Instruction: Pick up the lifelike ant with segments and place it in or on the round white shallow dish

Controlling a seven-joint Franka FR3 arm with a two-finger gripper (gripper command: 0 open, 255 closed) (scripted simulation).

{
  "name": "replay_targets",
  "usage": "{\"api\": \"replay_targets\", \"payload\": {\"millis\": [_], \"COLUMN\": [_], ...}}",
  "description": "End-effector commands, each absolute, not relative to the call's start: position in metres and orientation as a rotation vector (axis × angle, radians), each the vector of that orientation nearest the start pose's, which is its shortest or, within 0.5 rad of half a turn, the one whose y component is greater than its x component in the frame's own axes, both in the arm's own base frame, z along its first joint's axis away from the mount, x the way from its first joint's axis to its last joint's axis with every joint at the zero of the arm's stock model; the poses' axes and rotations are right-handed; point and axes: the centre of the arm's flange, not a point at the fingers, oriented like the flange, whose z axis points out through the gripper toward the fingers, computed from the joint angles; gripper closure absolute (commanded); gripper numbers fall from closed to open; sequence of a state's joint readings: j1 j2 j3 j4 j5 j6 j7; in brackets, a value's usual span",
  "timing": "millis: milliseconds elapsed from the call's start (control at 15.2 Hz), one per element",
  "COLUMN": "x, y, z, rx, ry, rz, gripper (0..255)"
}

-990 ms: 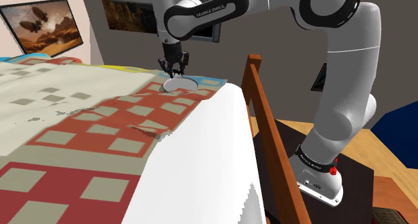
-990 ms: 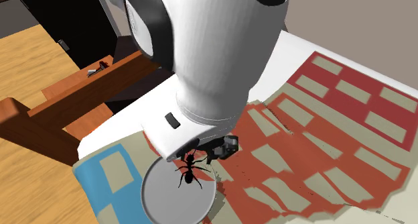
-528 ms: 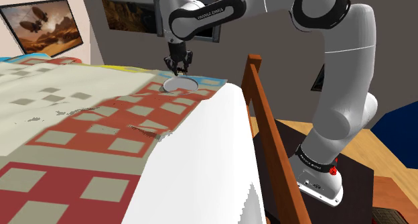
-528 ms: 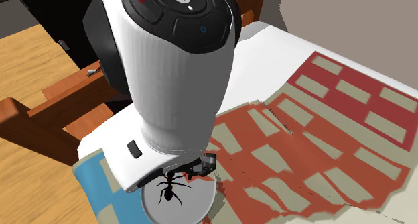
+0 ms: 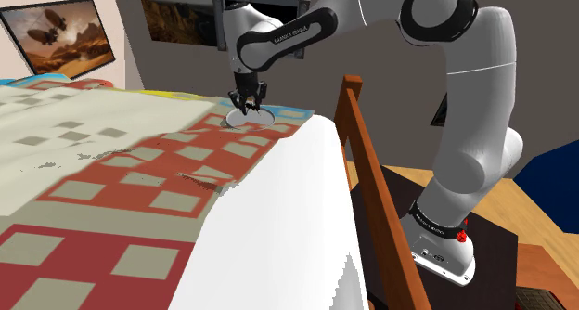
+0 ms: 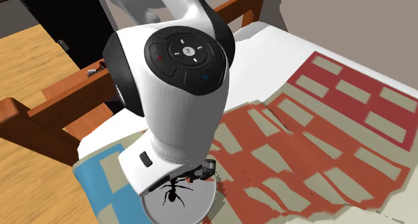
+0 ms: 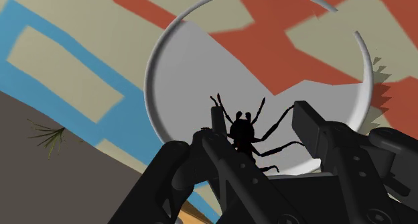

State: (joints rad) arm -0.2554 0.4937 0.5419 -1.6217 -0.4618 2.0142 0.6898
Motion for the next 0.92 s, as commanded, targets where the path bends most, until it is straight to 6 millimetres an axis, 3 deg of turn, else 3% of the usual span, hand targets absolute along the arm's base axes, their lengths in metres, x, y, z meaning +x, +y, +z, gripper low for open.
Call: {"api": "replay_targets", "payload": {"millis": [0, 528, 594, 858], "x": [0.6636, 0.6636, 0.6636, 0.6636], "y": [0.1195, 0.1195, 0.1196, 0.1196], "z": [0.3552, 0.3552, 0.3552, 0.3552], "rx": [-3.269, -3.269, -3.269, -3.269], "ry": [0.409, 0.409, 0.409, 0.409], "rz": [-0.104, -0.104, -0.104, -0.104], "gripper": [255, 255, 0, 0]}}
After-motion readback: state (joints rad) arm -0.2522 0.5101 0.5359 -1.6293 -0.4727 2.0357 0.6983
